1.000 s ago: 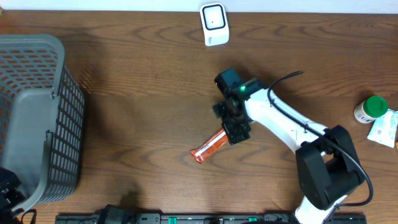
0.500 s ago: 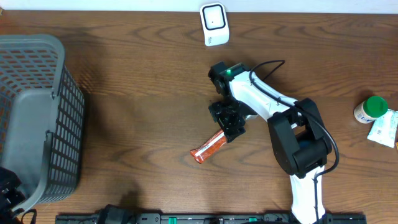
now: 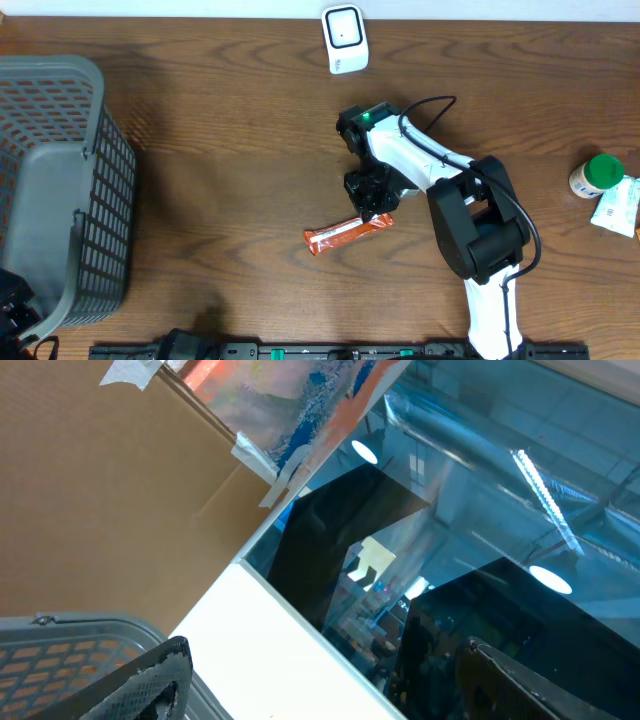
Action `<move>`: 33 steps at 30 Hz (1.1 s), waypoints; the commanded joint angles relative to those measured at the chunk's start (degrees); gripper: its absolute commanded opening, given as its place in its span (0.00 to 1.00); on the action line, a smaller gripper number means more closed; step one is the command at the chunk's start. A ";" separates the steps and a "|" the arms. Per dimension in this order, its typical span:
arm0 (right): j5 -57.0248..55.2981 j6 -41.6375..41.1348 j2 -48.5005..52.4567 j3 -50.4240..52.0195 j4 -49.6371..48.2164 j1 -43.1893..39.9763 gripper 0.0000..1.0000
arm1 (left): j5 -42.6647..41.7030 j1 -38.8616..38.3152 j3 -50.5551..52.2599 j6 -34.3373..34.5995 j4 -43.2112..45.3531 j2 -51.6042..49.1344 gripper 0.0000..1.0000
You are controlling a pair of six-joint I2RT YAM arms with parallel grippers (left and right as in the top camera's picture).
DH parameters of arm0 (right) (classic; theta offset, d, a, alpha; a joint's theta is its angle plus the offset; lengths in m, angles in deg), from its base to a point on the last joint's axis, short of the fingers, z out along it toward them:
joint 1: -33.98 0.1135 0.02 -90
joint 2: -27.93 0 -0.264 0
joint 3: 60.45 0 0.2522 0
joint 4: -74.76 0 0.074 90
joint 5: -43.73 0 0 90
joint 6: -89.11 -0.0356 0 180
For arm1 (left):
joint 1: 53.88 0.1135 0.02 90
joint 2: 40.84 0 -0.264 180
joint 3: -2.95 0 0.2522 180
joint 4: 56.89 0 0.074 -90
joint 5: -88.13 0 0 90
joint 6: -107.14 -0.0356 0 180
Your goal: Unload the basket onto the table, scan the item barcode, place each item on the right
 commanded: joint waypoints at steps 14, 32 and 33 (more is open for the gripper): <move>-2.03 27.50 -4.31 -0.07 -20.31 1.66 0.02 | 0.52 0.35 -0.13 -0.92 0.13 0.42 0.85; -3.23 24.85 -5.44 -0.04 -18.84 1.75 0.71 | 0.50 0.35 -0.13 -0.92 0.11 0.42 0.85; -3.23 24.85 -5.44 -0.04 -19.10 1.68 0.71 | 0.50 0.35 -0.13 -0.92 0.13 0.42 0.85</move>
